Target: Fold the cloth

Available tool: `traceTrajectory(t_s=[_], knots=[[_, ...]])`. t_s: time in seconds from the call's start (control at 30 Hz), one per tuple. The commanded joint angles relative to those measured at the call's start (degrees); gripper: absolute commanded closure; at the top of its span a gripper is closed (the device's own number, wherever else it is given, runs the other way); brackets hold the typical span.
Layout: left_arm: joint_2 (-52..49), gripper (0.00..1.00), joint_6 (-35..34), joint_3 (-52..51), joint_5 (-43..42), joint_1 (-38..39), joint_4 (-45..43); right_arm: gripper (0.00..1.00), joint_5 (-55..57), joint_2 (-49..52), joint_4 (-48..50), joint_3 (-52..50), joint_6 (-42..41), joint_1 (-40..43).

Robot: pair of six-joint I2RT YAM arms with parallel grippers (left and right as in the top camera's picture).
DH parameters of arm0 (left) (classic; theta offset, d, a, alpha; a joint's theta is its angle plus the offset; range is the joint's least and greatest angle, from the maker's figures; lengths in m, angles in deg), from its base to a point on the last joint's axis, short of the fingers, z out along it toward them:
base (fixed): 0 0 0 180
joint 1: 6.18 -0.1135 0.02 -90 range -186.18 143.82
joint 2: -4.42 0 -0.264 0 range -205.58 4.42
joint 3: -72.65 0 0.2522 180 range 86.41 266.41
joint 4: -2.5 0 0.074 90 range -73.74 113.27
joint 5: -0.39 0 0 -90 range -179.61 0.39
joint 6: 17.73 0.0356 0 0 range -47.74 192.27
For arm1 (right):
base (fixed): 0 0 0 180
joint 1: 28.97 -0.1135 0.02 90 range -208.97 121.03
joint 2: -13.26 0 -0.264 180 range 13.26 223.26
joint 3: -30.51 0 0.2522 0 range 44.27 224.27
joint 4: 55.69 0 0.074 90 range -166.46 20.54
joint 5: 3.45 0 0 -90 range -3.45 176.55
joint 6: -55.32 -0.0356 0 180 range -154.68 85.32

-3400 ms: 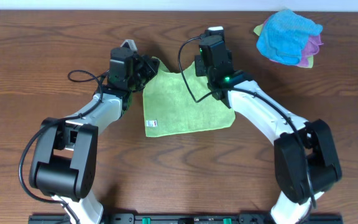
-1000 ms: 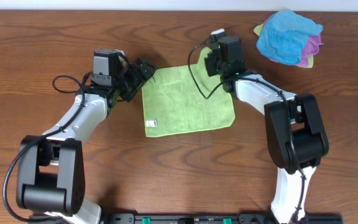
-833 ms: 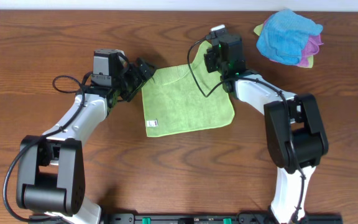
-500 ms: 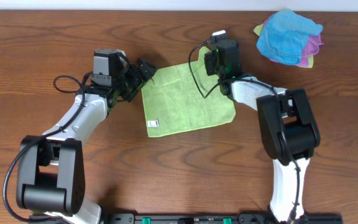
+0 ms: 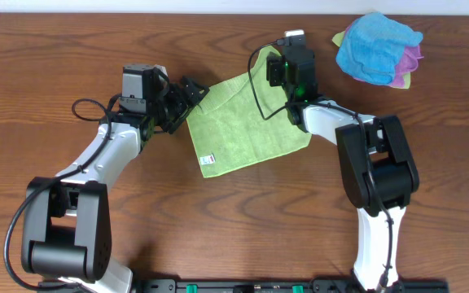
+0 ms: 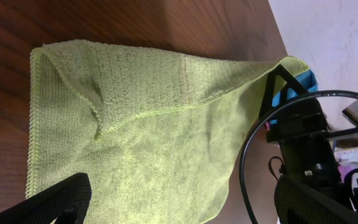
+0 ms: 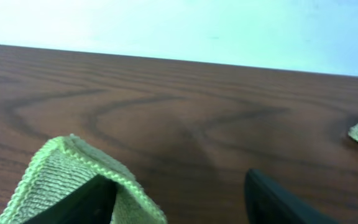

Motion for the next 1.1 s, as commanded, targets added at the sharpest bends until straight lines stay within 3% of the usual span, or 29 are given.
traceTrajectory(t_s=[0.0, 0.1, 0.23, 0.5, 0.8, 1.07], knots=[[0.5, 0.04, -0.3, 0.9, -2.5, 0.2, 0.0, 0.26, 2.8, -0.1, -1.8, 0.6, -3.1, -0.3], [0.6, 0.03, -0.3, 0.9, -3.2, -0.3, 0.0, 0.11, 1.4, -2.7, -10.6, 0.6, -5.3, -0.5], [0.7, 0.04, -0.3, 0.9, -6.7, -3.3, 0.1, 0.01, -2.2, -8.9, -22.1, 0.6, -7.9, -1.0], [1.3, 0.04, 0.2, 0.9, -11.2, -6.9, 6.2, 0.01, -5.9, -22.1, -37.0, 0.6, -15.5, -1.0], [5.0, 0.04, 6.1, -0.9, -11.6, -8.6, 26.0, 0.01, -17.9, -28.7, -62.0, 0.5, -16.9, 4.2], [7.2, 0.04, -0.2, -13.6, -14.6, -8.0, 17.9, 0.01, -28.0, -28.7, -67.7, -2.2, -16.8, 10.3]])
